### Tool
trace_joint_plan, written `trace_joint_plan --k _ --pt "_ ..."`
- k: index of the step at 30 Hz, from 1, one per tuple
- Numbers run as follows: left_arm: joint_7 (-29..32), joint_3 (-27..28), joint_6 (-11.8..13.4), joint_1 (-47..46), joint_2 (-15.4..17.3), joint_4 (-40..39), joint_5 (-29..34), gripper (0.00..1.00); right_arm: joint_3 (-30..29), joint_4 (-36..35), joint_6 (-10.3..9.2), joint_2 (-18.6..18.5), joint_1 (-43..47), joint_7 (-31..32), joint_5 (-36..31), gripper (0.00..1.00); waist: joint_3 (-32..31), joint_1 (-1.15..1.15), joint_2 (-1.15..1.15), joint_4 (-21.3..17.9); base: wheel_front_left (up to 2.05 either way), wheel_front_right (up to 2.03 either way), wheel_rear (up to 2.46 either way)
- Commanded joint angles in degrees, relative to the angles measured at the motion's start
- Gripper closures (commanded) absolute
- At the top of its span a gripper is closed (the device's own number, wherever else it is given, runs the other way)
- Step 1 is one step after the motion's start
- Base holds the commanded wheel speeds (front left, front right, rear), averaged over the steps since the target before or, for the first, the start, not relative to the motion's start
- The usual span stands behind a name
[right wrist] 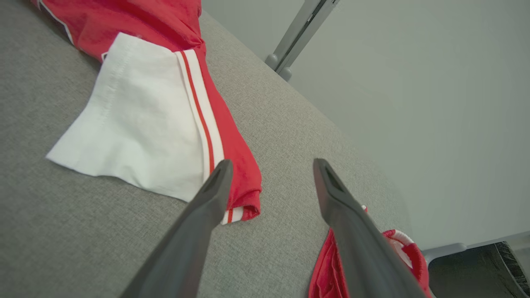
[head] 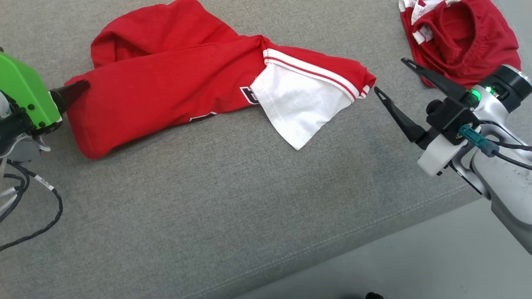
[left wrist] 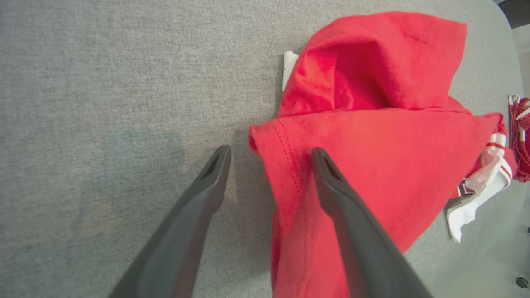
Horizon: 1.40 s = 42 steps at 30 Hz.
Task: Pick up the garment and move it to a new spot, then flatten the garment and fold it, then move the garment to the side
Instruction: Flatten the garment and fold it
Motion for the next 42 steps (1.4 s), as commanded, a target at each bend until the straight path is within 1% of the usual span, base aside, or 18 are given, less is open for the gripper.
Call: trace_joint_plan --k 1,4,7,11,14,19,21,23,24,25,28,29,30,31,34,38,40,42 --pt "-0.2 0.2 0.2 1.0 0.3 -0.4 -0.4 0.00 0.2 0.1 -0.11 0.1 -0.3 -0.2 -0.2 0.00 -0.1 -0.01 0.00 0.0 0.00 0.00 0.00" --pt "-0.2 1.0 -0.3 1.8 -0.4 -1.1 -1.9 0.00 0.3 -0.2 -0.11 0.1 -0.5 -0.3 -0.1 0.00 -0.2 -0.01 0.00 0.1 0.00 0.00 0.00" --pt "-0.1 1.1 -1.0 2.3 -1.0 -2.1 -2.8 0.06 0.2 -0.2 -0.11 -0.1 -0.4 -0.3 0.1 0.00 -0.4 -0.01 0.00 0.2 0.00 0.00 0.00" --pt "-1.0 2.0 -1.5 2.9 -1.6 -2.4 -3.8 0.08 0.0 -0.3 -0.11 0.1 -0.2 -0.3 0.2 0.00 -0.4 -0.01 0.00 0.2 0.00 0.00 0.00" --pt "-2.0 2.3 -2.1 2.7 -1.9 -2.7 -3.5 0.08 -0.1 -0.5 -0.11 0.2 -0.2 -0.3 0.2 0.00 -0.4 -0.01 0.00 0.0 0.00 0.00 0.00" --pt "-4.8 2.6 -3.3 1.7 -2.3 -2.2 -1.9 0.00 -0.3 -0.4 -0.11 0.6 -0.2 -0.3 0.0 0.00 -0.2 -0.01 0.00 -0.2 0.00 0.00 0.00" --pt "-5.8 2.9 -3.9 1.4 -2.7 -1.7 -1.8 0.02 -0.3 -0.4 -0.11 0.8 -0.1 -0.3 0.0 0.00 -0.2 -0.01 0.00 -0.3 0.00 0.00 0.00" --pt "-6.1 2.8 -4.3 1.2 -3.0 -1.3 -1.8 0.11 -0.4 -0.4 -0.11 0.8 -0.1 -0.3 0.0 0.00 -0.1 -0.01 0.00 -0.4 0.00 0.00 0.00" --pt "-6.2 2.8 -4.4 1.1 -3.0 -1.1 -1.7 0.22 -0.4 -0.4 -0.11 0.9 -0.1 -0.3 0.0 0.00 -0.1 -0.01 0.00 -0.4 0.00 0.00 0.00" --pt "-6.3 2.5 -4.8 1.1 -3.1 -0.9 -1.4 0.47 -0.5 -0.3 -0.11 1.0 -0.1 -0.3 0.0 0.00 0.0 -0.01 0.00 -0.5 0.00 0.00 0.00" --pt "-7.0 2.3 -5.6 0.8 -3.3 -0.1 -1.2 0.72 -0.6 -0.1 -0.11 1.1 -0.1 -0.3 -0.1 0.00 0.0 -0.01 0.00 -0.6 0.00 0.00 0.00" --pt "-7.3 2.3 -5.9 0.7 -3.4 0.1 -1.0 0.75 -0.6 -0.1 -0.11 1.1 0.0 -0.3 -0.1 0.00 0.0 -0.01 0.00 -0.6 0.00 0.00 0.00" --pt "-7.5 2.2 -6.0 0.7 -3.5 0.4 -0.8 0.91 -0.7 -0.1 -0.11 1.1 0.1 -0.3 -0.2 0.00 0.0 -0.01 0.00 -0.6 0.00 0.00 0.00" --pt "-7.6 1.8 -6.2 0.7 -3.4 0.7 -0.3 1.00 -0.7 -0.1 -0.11 1.2 0.1 -0.3 -0.2 0.00 0.0 -0.01 0.00 -0.6 0.00 0.00 0.00" --pt "-8.9 1.5 -6.8 0.3 -3.6 1.5 0.7 1.00 -0.8 0.0 -0.11 1.3 0.3 -0.3 -0.4 0.00 -0.2 -0.01 0.00 -0.5 0.00 0.00 0.00" --pt "-11.7 2.1 -8.6 0.1 -4.4 2.0 1.3 1.00 -1.0 0.3 -0.11 1.3 0.7 -0.3 -0.5 0.00 -1.1 -0.01 0.00 0.2 0.00 0.00 0.00" --pt "-13.2 2.4 -10.2 0.5 -4.9 1.5 1.0 1.00 -1.1 0.5 -0.11 1.1 1.1 -0.3 -0.6 0.00 -2.0 -0.01 0.00 0.8 0.00 0.00 0.00" --pt "-15.1 2.5 -12.5 2.5 -5.2 -0.2 0.6 1.00 -1.8 0.5 -0.11 0.6 2.1 -0.3 -0.6 0.00 -3.4 -0.01 0.00 2.0 0.00 0.00 0.00"
